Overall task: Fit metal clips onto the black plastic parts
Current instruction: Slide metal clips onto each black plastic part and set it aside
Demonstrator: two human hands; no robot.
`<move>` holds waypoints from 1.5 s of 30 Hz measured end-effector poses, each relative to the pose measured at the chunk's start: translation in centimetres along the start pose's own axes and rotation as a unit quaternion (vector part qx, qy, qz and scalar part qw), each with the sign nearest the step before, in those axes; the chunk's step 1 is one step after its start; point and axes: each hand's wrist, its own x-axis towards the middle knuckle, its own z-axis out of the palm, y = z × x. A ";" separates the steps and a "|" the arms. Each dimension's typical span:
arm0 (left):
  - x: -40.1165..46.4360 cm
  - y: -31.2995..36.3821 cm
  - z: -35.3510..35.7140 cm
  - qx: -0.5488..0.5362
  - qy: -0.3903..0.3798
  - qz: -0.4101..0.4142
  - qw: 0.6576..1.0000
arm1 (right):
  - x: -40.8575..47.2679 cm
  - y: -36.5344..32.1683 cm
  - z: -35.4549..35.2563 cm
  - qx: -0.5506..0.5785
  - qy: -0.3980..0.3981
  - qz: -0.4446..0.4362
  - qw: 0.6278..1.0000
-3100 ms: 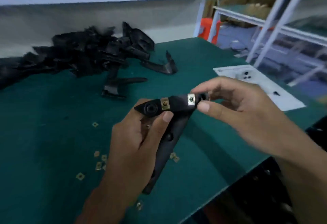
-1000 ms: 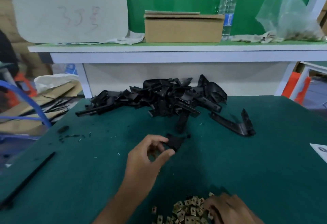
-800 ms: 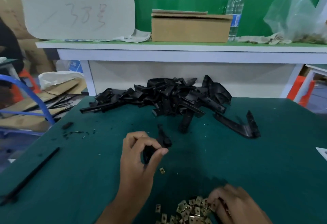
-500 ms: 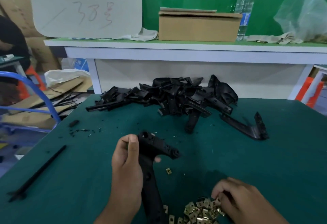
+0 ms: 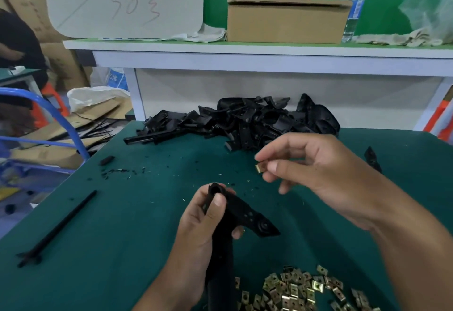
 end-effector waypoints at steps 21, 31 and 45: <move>0.2 -2.3 -1.1 -0.025 0.039 -0.060 0.997 | 1.4 2.4 0.4 0.045 -0.069 0.037 0.996; -0.6 -1.7 -0.1 -0.051 -0.061 -0.075 0.994 | 1.0 2.4 -0.6 -0.018 -0.062 0.057 0.996; -0.2 -2.6 -1.0 -0.091 -0.125 -0.058 0.986 | 0.9 2.7 0.3 -0.071 -0.078 0.109 0.988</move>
